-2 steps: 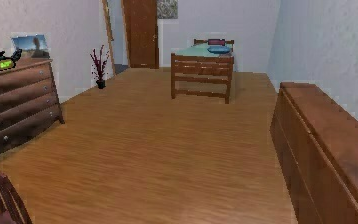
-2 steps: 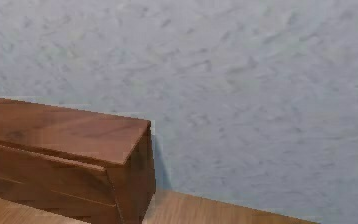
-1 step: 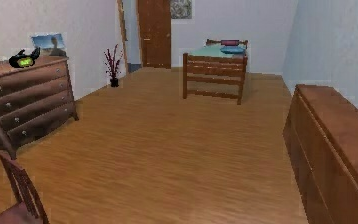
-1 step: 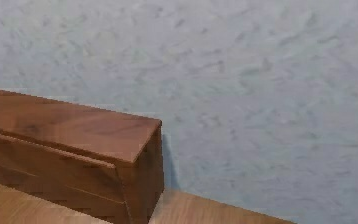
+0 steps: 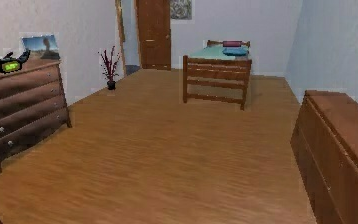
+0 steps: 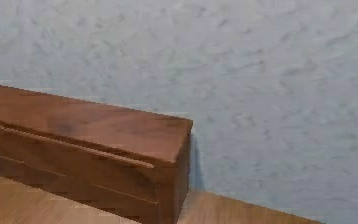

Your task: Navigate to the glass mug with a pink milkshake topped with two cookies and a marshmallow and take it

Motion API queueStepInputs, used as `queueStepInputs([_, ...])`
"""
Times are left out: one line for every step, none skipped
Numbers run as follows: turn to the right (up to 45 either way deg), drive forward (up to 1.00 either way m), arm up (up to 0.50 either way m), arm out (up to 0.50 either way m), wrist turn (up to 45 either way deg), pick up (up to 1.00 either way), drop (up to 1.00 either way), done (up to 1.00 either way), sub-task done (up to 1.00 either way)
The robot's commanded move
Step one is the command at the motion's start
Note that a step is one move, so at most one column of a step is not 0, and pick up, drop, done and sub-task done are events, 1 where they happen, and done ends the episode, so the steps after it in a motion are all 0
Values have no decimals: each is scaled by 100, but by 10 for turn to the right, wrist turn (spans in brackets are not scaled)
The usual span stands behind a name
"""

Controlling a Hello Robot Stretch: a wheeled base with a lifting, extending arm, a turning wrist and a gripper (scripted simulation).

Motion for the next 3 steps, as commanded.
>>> queueStepInputs([-180, 0, 0, 0, 0, 0, 0, 0, 0])
queueStepInputs([0, 100, 0, 0, 0, 0, 0, 0, 0])
queueStepInputs([-360, 0, 0, 0, 0, 0, 0, 0, 0])
